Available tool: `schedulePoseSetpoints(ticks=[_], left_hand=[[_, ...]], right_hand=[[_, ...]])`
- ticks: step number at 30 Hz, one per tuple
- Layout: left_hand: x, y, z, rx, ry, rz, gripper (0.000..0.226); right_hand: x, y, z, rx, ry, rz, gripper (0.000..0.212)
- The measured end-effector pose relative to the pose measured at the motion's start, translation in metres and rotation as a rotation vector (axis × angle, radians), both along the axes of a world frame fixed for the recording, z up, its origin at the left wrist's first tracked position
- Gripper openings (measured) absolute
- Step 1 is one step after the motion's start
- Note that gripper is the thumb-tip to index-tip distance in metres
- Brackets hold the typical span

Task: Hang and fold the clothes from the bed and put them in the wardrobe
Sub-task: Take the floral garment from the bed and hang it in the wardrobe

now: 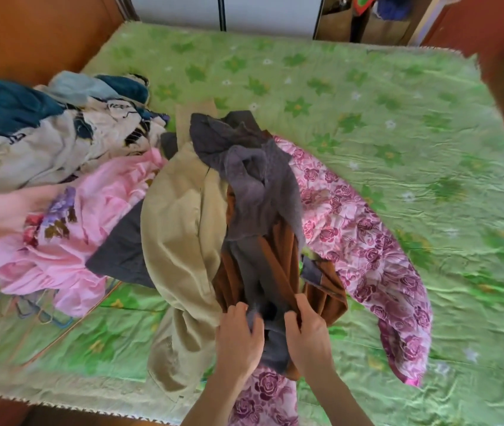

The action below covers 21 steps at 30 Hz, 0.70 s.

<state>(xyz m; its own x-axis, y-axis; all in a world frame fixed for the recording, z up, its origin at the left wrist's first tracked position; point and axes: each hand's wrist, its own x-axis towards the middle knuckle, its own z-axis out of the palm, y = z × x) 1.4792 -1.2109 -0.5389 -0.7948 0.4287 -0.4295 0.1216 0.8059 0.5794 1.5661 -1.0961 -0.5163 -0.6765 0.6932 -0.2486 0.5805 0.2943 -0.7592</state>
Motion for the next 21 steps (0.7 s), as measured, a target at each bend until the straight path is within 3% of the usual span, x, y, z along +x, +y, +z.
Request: schedulePoseSetpoints(ticks=[5, 8, 11, 15, 18, 21], left_hand=[[-0.006, 0.004, 0.056, 0.17, -0.033, 0.123, 0.035], [-0.014, 0.014, 0.088, 0.306, -0.288, 0.248, 0.052], [-0.024, 0.025, 0.103, 0.379, -0.555, 0.382, 0.042], [-0.041, 0.021, 0.104, 0.392, -0.497, 0.377, 0.006], [-0.061, 0.003, 0.103, 0.455, -0.482, 0.543, 0.011], [-0.082, -0.025, 0.1, 0.447, -0.299, 0.7, 0.015]], right_hand=[[0.007, -0.011, 0.051, 0.052, 0.014, 0.068, 0.012], [0.011, -0.014, 0.074, 0.054, 0.013, 0.111, 0.014], [0.015, -0.024, 0.092, 0.021, 0.048, 0.233, 0.011], [0.017, -0.034, 0.098, -0.022, 0.109, 0.329, 0.025], [0.016, -0.039, 0.093, -0.086, 0.159, 0.329, 0.033], [0.005, -0.038, 0.083, -0.203, 0.164, 0.214, 0.027]])
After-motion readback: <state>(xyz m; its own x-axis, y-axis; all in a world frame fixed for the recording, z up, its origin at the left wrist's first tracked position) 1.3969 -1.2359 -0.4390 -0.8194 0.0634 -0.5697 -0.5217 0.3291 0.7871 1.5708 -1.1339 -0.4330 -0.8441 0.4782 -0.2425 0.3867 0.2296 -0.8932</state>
